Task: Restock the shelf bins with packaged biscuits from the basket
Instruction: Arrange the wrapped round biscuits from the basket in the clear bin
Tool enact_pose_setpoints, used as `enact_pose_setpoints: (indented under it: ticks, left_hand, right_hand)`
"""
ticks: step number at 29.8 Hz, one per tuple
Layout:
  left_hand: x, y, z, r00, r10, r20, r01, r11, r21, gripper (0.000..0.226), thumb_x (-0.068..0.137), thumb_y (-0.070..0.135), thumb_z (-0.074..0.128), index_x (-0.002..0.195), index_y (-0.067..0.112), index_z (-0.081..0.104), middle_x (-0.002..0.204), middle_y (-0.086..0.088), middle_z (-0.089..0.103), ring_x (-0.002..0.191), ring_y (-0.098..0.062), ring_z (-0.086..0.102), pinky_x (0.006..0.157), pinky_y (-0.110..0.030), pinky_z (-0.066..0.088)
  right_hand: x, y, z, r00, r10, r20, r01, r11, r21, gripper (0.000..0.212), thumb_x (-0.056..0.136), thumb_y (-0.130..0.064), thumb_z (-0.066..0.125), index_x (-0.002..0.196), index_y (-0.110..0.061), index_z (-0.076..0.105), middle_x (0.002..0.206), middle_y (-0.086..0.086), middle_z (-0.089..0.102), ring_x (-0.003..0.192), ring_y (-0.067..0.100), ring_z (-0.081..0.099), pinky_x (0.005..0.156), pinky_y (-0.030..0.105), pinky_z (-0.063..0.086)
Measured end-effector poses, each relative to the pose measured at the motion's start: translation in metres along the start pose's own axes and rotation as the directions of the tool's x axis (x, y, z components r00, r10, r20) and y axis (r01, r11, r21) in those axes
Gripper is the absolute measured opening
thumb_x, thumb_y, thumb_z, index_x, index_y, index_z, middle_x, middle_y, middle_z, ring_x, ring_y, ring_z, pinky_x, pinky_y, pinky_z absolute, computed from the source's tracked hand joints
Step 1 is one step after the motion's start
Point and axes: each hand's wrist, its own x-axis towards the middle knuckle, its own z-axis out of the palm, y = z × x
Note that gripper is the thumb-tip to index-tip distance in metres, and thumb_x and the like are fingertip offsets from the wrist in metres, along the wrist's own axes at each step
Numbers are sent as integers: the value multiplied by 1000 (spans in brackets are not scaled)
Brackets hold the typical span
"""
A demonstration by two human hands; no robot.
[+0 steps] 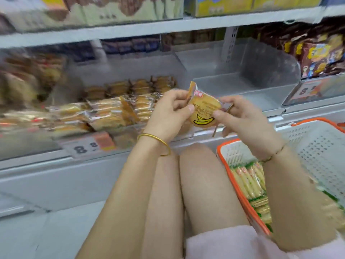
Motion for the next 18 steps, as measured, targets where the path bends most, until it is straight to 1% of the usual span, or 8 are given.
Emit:
enact_pose_setpoints:
  ticks: [2, 5, 7, 9, 11, 12, 14, 18]
  left_hand:
    - [-12, 9, -29, 995, 40, -91, -38, 999, 22, 25, 90, -5, 52, 109, 9, 50, 95, -6, 63, 81, -13, 61, 69, -22, 52]
    - [-26, 24, -73, 966, 148, -213, -115, 981, 158, 26, 87, -3, 58, 105, 14, 52, 99, 2, 63, 91, -8, 61, 81, -18, 52]
    - [-31, 33, -101, 933, 217, -288, -131, 948, 290, 25, 85, 0, 61, 103, 17, 53, 95, 10, 61, 92, -5, 60, 84, -14, 49]
    - [-33, 36, -129, 893, 265, -364, -86, 894, 440, 24, 86, 5, 60, 107, 15, 56, 96, 11, 60, 94, -6, 58, 85, -14, 46]
    - [-33, 30, -158, 851, 292, -437, 27, 806, 592, 28, 88, 12, 59, 115, 13, 59, 110, 2, 62, 106, -13, 57, 95, -24, 44]
    - [-33, 26, -172, 832, 297, -468, 91, 759, 645, 33, 88, 14, 57, 121, 14, 59, 118, -2, 61, 112, -18, 55, 100, -31, 43]
    - [-37, 17, -194, 812, 290, -507, 173, 710, 683, 42, 89, 14, 56, 130, 18, 53, 128, -6, 57, 120, -25, 51, 103, -43, 41]
    - [-43, 2, -219, 819, 263, -509, 225, 669, 708, 48, 90, 2, 46, 133, 22, 50, 132, -7, 55, 123, -29, 48, 103, -48, 39]
  right_hand:
    - [7, -20, 27, 996, -78, 37, 78, 997, -12, 24, 87, -2, 60, 93, -25, 52, 72, 4, 58, 62, 11, 56, 49, 23, 47]
    - [20, -43, 67, 980, -195, 50, 197, 979, -42, 28, 84, -4, 64, 91, -29, 54, 74, -2, 56, 67, 12, 54, 62, 33, 52]
    - [30, -59, 96, 960, -273, 53, 276, 959, -63, 28, 83, -4, 63, 91, -30, 55, 80, -7, 59, 72, 10, 59, 69, 30, 54]
    - [42, -71, 128, 931, -362, 56, 366, 923, -118, 26, 82, -5, 63, 95, -26, 57, 88, -10, 61, 82, 10, 62, 78, 28, 53]
    - [56, -80, 160, 908, -415, 63, 418, 879, -228, 25, 81, -7, 63, 100, -23, 60, 97, -7, 63, 90, 12, 59, 86, 28, 49]
    - [62, -83, 175, 901, -427, 76, 429, 852, -300, 25, 81, -9, 63, 103, -22, 61, 103, -4, 62, 92, 11, 56, 87, 24, 44]
    - [73, -85, 203, 899, -420, 125, 431, 800, -418, 26, 84, -11, 62, 108, -21, 62, 111, -2, 61, 96, 9, 52, 85, 17, 36]
    - [86, -89, 239, 919, -315, 239, 395, 744, -539, 26, 86, -17, 63, 112, -23, 62, 114, -2, 63, 108, 18, 55, 92, 29, 42]
